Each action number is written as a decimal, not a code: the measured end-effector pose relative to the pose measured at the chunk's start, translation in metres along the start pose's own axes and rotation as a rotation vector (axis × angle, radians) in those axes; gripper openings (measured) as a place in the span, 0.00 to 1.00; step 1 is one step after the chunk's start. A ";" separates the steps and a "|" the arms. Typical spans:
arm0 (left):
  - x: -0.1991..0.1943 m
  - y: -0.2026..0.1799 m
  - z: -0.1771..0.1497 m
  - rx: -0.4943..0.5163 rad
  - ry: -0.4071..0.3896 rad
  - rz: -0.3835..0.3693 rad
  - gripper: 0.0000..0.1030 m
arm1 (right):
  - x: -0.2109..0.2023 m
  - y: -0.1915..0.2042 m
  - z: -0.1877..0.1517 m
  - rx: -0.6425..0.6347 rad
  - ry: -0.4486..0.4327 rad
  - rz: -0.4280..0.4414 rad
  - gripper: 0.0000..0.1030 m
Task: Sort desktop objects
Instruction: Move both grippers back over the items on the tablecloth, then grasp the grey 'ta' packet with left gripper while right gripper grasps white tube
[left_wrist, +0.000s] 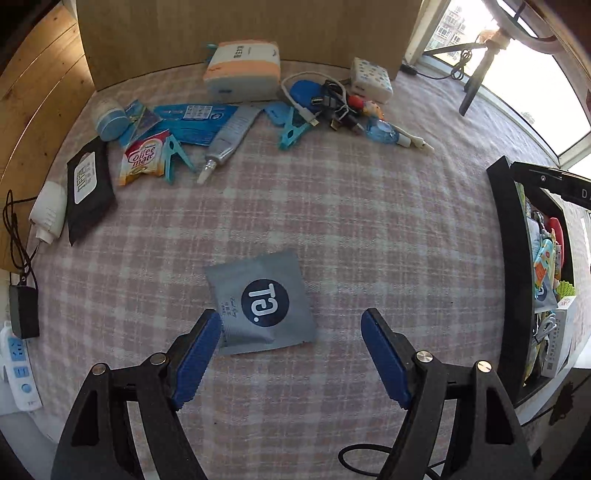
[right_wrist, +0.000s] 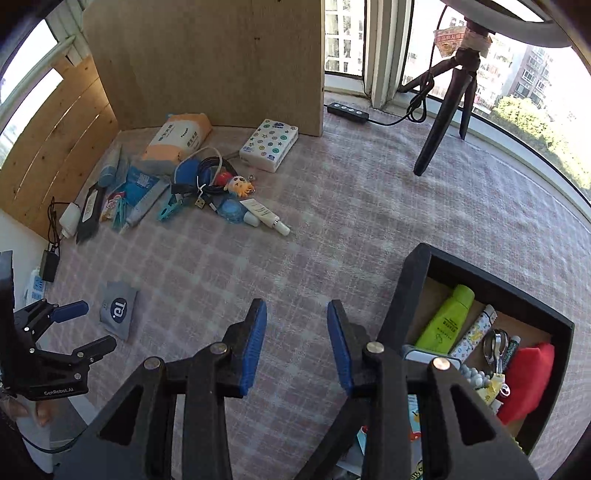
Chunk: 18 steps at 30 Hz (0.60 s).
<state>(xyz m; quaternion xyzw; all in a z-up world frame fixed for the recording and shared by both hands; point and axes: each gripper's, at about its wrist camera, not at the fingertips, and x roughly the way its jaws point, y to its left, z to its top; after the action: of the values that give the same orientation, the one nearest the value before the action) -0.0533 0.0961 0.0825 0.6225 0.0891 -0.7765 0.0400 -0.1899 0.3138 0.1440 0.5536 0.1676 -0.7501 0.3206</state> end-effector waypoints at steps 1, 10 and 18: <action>0.003 0.008 0.000 -0.018 0.007 0.003 0.72 | 0.009 0.005 0.007 -0.019 0.014 0.000 0.33; 0.030 0.025 0.003 -0.070 0.062 0.004 0.69 | 0.075 0.023 0.053 -0.157 0.102 -0.015 0.33; 0.053 0.020 0.000 -0.077 0.121 -0.025 0.56 | 0.111 0.026 0.076 -0.207 0.152 -0.004 0.33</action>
<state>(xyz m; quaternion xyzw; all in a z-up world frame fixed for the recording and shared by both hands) -0.0614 0.0791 0.0295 0.6652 0.1287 -0.7339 0.0488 -0.2481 0.2159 0.0674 0.5725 0.2690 -0.6852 0.3611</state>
